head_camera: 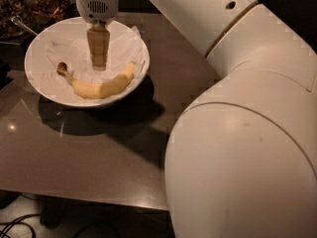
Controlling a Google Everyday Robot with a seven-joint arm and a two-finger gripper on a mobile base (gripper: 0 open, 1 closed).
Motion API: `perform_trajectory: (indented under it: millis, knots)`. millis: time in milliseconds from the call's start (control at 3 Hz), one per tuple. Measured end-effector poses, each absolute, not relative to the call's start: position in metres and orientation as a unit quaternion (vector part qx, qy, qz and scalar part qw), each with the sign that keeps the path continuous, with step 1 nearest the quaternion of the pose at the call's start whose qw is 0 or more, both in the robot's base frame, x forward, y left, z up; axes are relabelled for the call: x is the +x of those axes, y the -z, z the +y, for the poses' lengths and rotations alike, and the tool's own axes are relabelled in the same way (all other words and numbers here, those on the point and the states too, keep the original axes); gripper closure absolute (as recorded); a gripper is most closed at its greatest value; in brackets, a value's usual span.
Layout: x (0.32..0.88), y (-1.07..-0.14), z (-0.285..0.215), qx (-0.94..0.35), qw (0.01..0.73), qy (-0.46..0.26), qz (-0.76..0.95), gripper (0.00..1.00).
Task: Pick banana from white bowl
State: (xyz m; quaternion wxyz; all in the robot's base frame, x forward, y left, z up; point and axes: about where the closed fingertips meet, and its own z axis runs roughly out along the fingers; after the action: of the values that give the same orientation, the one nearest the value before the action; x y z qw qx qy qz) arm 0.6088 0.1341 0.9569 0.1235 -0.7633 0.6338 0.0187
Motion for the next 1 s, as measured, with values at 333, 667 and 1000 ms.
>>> perform_trajectory:
  millis: [333, 667, 1000]
  knots:
    - [0.606, -0.937, 0.140, -0.765, 0.102, -0.031, 0.635, 0.31]
    - [0.604, -0.918, 0.140, -0.768, 0.082, -0.045, 0.634, 0.30]
    - [0.606, -0.899, 0.139, -0.769, 0.064, -0.057, 0.633, 0.33]
